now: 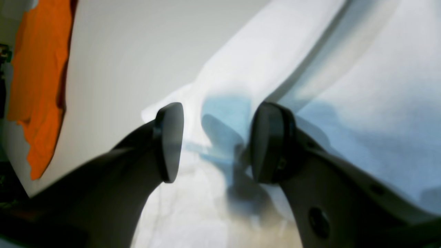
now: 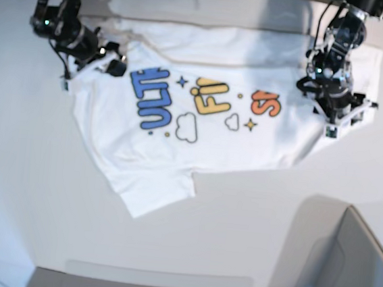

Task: Layout the t-shirt on the table in an organized manner, then fold the t-shirt properly
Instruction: 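Grasp the shirt body with the left gripper and pull it toward the collar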

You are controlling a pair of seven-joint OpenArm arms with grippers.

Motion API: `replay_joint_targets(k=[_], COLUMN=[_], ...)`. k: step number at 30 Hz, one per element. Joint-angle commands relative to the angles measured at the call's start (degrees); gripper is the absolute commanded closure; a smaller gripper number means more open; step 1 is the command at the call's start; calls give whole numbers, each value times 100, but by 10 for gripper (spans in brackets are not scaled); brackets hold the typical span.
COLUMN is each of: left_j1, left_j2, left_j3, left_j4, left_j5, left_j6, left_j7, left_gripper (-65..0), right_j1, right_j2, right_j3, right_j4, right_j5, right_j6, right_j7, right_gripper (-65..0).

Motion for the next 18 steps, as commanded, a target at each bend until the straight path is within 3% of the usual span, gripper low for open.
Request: replay_joint_targets(k=[1,11,18], left_j1=[-153,-548,-750], left_j2=[-128,-181,-268], left_j3=[-43,-16,-34], left_j4=[7,-678,-757], left_j5=[81,81,81], left_j6=[46,37,37], left_j7=[-130,-411,-446], left_gripper=[-317,-306,-8], right_j1=[-75,-66,-66], right_j2=[34,17,17], right_j3=[5,5,5], right_j4=[-37,-37,-37], right_j5=[-357,-348,-348], right_j6=[-125,-125,-125], right_j7=[-236,-236,-236], right_gripper=[-199,-199,-199])
